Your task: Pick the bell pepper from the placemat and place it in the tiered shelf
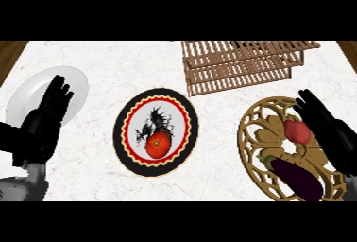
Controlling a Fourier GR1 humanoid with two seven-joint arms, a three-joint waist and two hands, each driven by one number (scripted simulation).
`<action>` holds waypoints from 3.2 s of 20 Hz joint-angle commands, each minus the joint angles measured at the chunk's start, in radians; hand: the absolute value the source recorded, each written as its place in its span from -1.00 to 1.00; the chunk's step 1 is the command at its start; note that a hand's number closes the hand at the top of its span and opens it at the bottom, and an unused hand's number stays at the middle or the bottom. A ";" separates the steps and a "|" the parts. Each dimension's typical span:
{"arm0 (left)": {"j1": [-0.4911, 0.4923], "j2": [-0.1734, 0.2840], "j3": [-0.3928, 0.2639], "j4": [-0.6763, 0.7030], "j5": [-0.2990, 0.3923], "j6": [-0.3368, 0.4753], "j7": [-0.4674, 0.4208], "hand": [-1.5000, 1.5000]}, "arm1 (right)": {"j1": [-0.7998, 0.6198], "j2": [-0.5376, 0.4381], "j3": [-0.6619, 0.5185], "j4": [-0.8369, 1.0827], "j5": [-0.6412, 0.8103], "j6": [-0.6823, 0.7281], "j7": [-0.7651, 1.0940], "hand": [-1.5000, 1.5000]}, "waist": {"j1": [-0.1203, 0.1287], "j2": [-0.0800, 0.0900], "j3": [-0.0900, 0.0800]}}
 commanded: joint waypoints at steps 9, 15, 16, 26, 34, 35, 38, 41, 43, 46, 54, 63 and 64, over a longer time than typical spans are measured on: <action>0.002 -0.054 0.005 0.016 -0.054 0.049 -0.028 0.00 | -0.213 0.059 -0.228 0.182 -0.009 -0.101 -0.158 -1.00 | 0.019 -0.019 -0.028; 0.034 -0.039 0.048 -0.022 -0.044 0.019 -0.014 0.00 | -0.152 -0.086 -0.277 0.118 -0.061 0.219 -0.270 -1.00 | 0.010 -0.025 -0.029; 0.026 -0.103 -0.003 -0.005 -0.081 0.068 -0.032 0.00 | -0.166 -0.129 -0.262 0.112 -0.051 0.252 -0.237 -1.00 | 0.007 -0.024 -0.029; 0.037 -0.069 0.026 0.001 -0.066 0.035 -0.027 0.00 | -0.125 -0.461 -0.117 -0.239 0.276 0.288 0.058 -1.00 | -0.006 -0.030 -0.034; 0.061 -0.065 0.018 -0.079 -0.074 0.025 0.009 0.00 | -0.132 -0.476 0.035 -0.376 0.560 0.226 0.373 -1.00 | 0.022 -0.025 -0.030; 0.027 -0.060 0.043 -0.039 -0.059 0.009 -0.001 0.00 | -0.172 -0.450 0.077 -0.411 0.573 0.224 0.461 -1.00 | 0.023 -0.023 -0.030; 0.040 -0.065 0.059 -0.003 -0.064 -0.019 -0.043 0.00 | -0.209 -0.384 0.139 -0.428 0.638 0.249 0.557 -1.00 | 0.020 -0.023 -0.030; 0.026 -0.097 0.039 0.015 -0.089 0.003 -0.051 0.00 | -0.247 -0.366 0.204 -0.378 0.751 0.271 0.601 -1.00 | 0.024 -0.020 -0.030; 0.012 -0.086 0.041 -0.019 -0.089 0.001 0.008 0.00 | -0.205 -0.329 0.258 -0.418 0.852 0.244 0.639 -1.00 | 0.018 -0.022 -0.029; 0.007 -0.095 0.059 0.013 -0.092 0.003 -0.024 0.00 | -0.235 -0.330 0.300 -0.356 0.908 0.309 0.707 -1.00 | 0.021 -0.021 -0.030; 0.086 -0.138 0.068 -0.040 -0.131 -0.022 -0.038 0.00 | -0.142 -0.227 0.200 -0.222 1.045 0.287 0.525 -1.00 | 0.014 -0.023 -0.029; 0.037 -0.140 0.110 -0.103 -0.148 -0.049 0.092 0.00 | -0.127 -0.125 0.143 -0.100 1.165 0.298 0.388 -1.00 | 0.017 -0.023 -0.029; 0.060 -0.154 0.121 -0.044 -0.162 -0.067 0.006 0.00 | -0.175 -0.076 0.152 -0.096 1.201 0.318 0.426 -1.00 | 0.017 -0.023 -0.029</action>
